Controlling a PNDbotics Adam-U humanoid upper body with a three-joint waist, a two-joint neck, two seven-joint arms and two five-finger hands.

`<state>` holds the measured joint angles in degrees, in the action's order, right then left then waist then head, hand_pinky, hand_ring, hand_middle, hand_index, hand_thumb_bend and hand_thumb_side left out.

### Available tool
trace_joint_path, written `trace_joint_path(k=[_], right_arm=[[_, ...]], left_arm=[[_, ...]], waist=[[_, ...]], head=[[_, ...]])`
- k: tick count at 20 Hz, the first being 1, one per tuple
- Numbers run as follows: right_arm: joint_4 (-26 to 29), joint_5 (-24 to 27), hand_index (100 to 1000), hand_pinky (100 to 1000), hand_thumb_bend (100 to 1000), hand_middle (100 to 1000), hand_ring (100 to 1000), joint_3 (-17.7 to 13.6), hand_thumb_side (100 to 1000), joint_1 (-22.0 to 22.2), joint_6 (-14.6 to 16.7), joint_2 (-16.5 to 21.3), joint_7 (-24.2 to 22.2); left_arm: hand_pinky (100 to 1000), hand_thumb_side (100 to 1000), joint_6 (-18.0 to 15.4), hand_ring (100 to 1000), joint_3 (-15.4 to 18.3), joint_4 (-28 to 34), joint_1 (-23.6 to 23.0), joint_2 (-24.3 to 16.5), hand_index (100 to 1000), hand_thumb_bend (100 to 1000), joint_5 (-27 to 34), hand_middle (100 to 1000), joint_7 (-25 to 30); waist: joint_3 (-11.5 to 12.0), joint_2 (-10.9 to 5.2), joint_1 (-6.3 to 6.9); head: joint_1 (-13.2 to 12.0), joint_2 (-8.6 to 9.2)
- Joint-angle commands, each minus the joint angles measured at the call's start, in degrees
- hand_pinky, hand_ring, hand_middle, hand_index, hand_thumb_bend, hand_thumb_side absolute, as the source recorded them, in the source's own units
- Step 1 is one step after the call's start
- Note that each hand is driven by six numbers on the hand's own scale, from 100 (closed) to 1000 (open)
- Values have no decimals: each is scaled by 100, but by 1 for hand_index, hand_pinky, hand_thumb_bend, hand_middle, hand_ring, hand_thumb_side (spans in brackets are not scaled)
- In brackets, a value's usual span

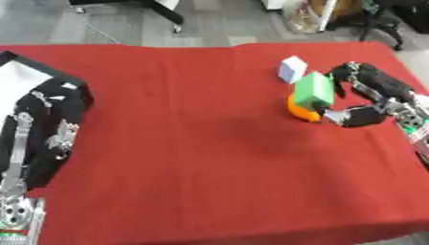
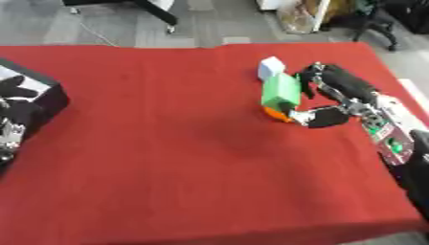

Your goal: Pick up the objects with one hand, pass them to the other hand, and then place them into the box on the other side of the table.

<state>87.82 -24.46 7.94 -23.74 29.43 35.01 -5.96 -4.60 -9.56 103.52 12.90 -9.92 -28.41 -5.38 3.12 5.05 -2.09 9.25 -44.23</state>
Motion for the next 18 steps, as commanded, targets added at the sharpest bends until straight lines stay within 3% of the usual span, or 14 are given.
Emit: trace_joint_path(k=[1,8,18], right_arm=[[459,792,363,747,100,227,493,65,776,-239,-305,-233,-444],[739,1924,359,745,100,224,480,430,807,-721,-889,-1040,-1398],[611,2564,354,741,100,221,466,664,848,-941,-1486,-1662,-1823]], left_arm=[[762,741,-191,632,-221,-214,305,-231,866,447,-344,675,-154],[770,616,-830,673,-884,-749,1204,-289,877,569,-1106,715,-514],[791,398,-1207,722,-1335,-931,1890,-52,894,806,-2120,754,-1467]], waist=[[-26,-84,5],[-85,-84,-4],[-89,-40,-52]], head=[[43,11],[84,11],[197,11]])
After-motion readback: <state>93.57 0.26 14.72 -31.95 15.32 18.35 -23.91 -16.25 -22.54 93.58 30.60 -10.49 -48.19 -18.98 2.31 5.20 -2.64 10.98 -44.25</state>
